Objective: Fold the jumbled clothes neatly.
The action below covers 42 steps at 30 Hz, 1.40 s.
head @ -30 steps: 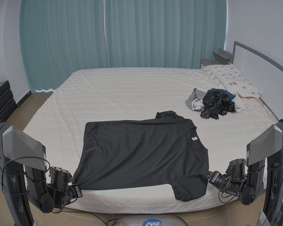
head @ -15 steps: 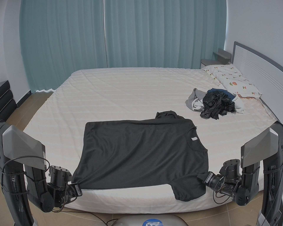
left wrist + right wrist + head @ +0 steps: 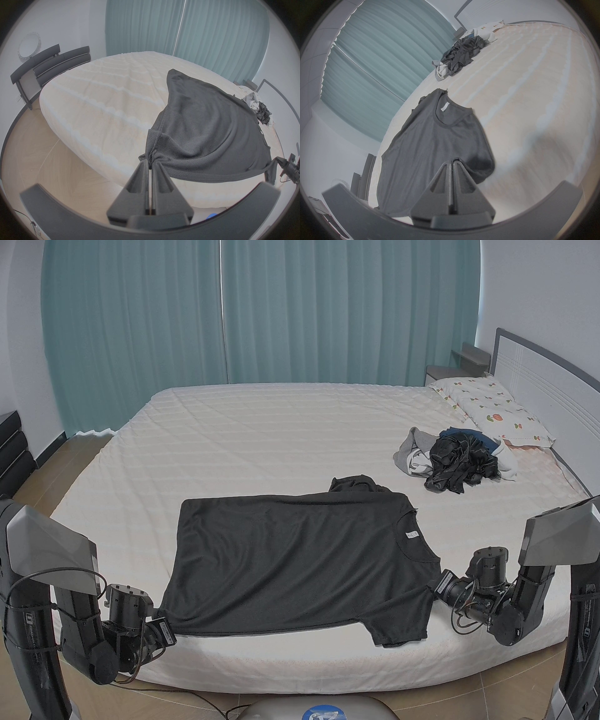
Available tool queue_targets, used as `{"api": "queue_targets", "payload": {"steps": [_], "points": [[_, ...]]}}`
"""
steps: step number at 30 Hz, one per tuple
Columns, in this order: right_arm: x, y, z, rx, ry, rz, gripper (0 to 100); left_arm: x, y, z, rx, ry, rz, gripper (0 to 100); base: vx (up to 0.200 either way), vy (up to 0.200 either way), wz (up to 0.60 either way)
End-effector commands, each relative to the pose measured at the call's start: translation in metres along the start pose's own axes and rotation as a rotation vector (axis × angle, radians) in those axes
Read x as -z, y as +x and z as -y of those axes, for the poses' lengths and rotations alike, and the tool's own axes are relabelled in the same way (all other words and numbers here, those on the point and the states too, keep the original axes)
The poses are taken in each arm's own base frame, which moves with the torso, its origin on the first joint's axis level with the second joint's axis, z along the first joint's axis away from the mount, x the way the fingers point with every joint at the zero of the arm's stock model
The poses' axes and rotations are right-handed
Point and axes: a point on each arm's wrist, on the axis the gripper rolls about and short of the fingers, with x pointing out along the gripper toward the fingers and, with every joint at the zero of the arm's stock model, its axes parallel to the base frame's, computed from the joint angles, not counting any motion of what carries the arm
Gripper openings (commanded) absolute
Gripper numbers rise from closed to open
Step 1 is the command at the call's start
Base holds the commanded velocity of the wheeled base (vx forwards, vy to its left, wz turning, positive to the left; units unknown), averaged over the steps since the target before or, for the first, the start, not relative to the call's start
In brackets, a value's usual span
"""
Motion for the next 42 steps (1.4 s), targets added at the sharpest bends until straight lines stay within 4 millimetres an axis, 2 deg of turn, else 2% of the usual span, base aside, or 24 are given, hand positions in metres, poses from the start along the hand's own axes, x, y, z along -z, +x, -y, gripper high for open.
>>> {"api": "queue_targets", "payload": {"steps": [1, 3, 4, 8, 11, 14, 16, 19, 20, 21, 25, 30, 31, 36, 39, 42], "points": [[-0.008, 0.016, -0.009, -0.024, -0.007, 0.020, 0, 0.000, 0.004, 0.001, -0.001, -0.007, 0.000, 0, 0.000, 0.000, 0.00], [-0.005, 0.021, -0.006, -0.014, -0.007, 0.012, 0, 0.000, 0.004, 0.001, -0.001, -0.009, 0.000, 0, 0.000, 0.000, 0.00], [-0.004, 0.022, -0.004, -0.010, -0.007, 0.009, 100, 0.000, 0.004, 0.001, -0.001, -0.009, 0.000, 0, 0.000, 0.000, 0.00], [-0.006, 0.020, -0.002, -0.001, -0.004, 0.020, 100, -0.001, 0.005, 0.001, 0.000, -0.011, 0.003, 0, 0.000, 0.000, 0.00], [-0.023, 0.002, 0.000, 0.001, 0.017, 0.061, 100, -0.001, 0.005, 0.001, -0.001, -0.012, 0.004, 0, 0.000, 0.000, 0.00], [-0.029, -0.016, -0.003, -0.010, 0.024, 0.068, 100, -0.001, 0.005, 0.001, -0.001, -0.012, 0.004, 0, 0.000, 0.000, 0.00], [-0.023, -0.030, -0.002, -0.018, 0.018, 0.022, 100, -0.001, 0.005, 0.001, -0.001, -0.012, 0.004, 0, 0.000, 0.000, 0.00], [-0.006, -0.041, -0.001, -0.037, 0.004, -0.079, 100, -0.001, 0.005, 0.001, -0.002, -0.011, 0.005, 0, 0.000, 0.000, 0.00], [-0.006, -0.041, -0.001, -0.037, 0.004, -0.079, 100, -0.001, 0.005, 0.001, -0.002, -0.011, 0.005, 0, 0.000, 0.000, 0.00], [0.003, -0.040, 0.001, -0.031, -0.003, -0.123, 100, -0.001, 0.005, 0.001, -0.003, -0.012, 0.004, 0, 0.000, 0.000, 0.00], [0.020, -0.031, 0.007, -0.007, -0.028, -0.188, 100, -0.001, 0.005, 0.001, -0.003, -0.012, 0.004, 0, 0.000, 0.000, 0.00], [0.029, -0.023, 0.009, -0.017, -0.066, -0.203, 100, -0.001, 0.005, 0.001, -0.002, -0.012, 0.003, 0, 0.000, 0.000, 0.00], [0.029, -0.022, 0.009, -0.021, -0.070, -0.197, 0, -0.001, 0.005, 0.001, -0.003, -0.013, 0.003, 0, 0.000, 0.000, 0.00], [0.031, -0.012, 0.011, -0.017, -0.081, -0.194, 0, -0.001, 0.005, 0.000, -0.005, -0.015, 0.004, 0, 0.000, 0.000, 0.00], [0.035, -0.019, 0.016, 0.010, -0.113, -0.213, 0, -0.002, 0.005, -0.001, -0.006, -0.016, 0.006, 0, 0.000, 0.000, 0.00], [0.033, -0.035, 0.021, 0.038, -0.138, -0.217, 0, -0.002, 0.005, -0.003, -0.014, -0.013, 0.003, 0, 0.000, 0.000, 0.00]]}}
